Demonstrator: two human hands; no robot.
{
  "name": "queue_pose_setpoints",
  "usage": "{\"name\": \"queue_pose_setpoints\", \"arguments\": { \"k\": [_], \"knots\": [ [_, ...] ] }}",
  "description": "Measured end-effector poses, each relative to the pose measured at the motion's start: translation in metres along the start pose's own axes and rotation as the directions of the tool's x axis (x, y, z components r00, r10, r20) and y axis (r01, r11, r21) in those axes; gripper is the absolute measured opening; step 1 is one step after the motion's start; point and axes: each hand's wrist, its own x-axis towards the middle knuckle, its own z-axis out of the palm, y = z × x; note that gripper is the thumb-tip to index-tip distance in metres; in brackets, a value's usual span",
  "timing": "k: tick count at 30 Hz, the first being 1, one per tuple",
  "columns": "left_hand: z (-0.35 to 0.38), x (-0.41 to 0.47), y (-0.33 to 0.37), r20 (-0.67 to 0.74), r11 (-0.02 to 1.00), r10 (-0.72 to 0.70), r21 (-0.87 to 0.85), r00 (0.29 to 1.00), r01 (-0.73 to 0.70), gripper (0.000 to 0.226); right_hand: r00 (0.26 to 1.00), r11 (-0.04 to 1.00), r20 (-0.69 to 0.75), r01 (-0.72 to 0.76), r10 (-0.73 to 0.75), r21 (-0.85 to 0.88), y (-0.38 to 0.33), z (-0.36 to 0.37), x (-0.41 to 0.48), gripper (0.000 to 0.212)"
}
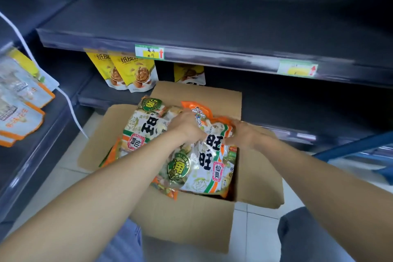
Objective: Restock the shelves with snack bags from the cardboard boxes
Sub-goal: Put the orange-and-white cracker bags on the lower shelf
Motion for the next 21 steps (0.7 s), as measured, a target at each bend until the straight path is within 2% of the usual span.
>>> {"name": "queue_pose_setpoints", "arguments": {
  "k": [3, 4, 7, 9, 10, 13, 14, 17, 20, 21],
  "knots": [
    [-0.031, -0.009, 0.004, -0.053, 0.995, 0.101, 0.002, 0.993, -0.101, 0.08, 0.991, 0.996, -0.099, -0.092, 0.091, -0.012, -0.006, 0.0, -0.004, 0.09],
    [-0.044, -0.011, 0.005, -0.07, 0.992, 0.125, -0.014, 0.99, -0.126, 0.081, 0.982, 0.991, -0.136, -0.122, 0.128, 0.053, -0.008, -0.001, -0.004, 0.099],
    [-0.086, -0.017, 0.003, -0.137, 0.978, 0.187, -0.065, 0.973, -0.197, 0.092, 0.951, 0.945, -0.28, -0.037, 0.133, 0.326, -0.026, -0.012, -0.005, 0.114],
    [-0.112, -0.018, -0.002, -0.175, 0.96, 0.208, -0.151, 0.962, -0.235, 0.097, 0.928, 0.914, -0.355, 0.046, 0.11, 0.403, -0.041, -0.021, -0.005, 0.117],
    [-0.122, -0.017, -0.005, -0.188, 0.945, 0.214, -0.21, 0.959, -0.252, 0.094, 0.915, 0.9, -0.389, 0.079, 0.104, 0.428, -0.05, -0.025, -0.006, 0.114],
    [-0.145, -0.014, -0.015, -0.227, 0.875, 0.239, -0.372, 0.944, -0.311, 0.061, 0.863, 0.835, -0.5, 0.222, 0.073, 0.504, -0.078, -0.033, -0.014, 0.103],
    [-0.152, -0.013, -0.019, -0.235, 0.85, 0.238, -0.419, 0.942, -0.319, 0.056, 0.856, 0.812, -0.511, 0.241, 0.079, 0.531, -0.085, -0.036, -0.017, 0.101],
    [-0.17, -0.013, -0.031, -0.265, 0.771, 0.233, -0.536, 0.936, -0.343, 0.059, 0.892, 0.8, -0.424, 0.136, 0.158, 0.584, -0.107, -0.047, -0.028, 0.093],
    [-0.188, -0.011, -0.039, -0.334, 0.648, 0.246, -0.641, 0.91, -0.411, 0.054, 0.96, 0.759, -0.262, 0.097, 0.1, 0.644, -0.125, -0.061, -0.032, 0.034],
    [-0.193, -0.01, -0.039, -0.365, 0.605, 0.249, -0.665, 0.897, -0.438, 0.049, 0.962, 0.753, -0.262, 0.118, 0.075, 0.648, -0.133, -0.066, -0.035, 0.024]
  ]
}}
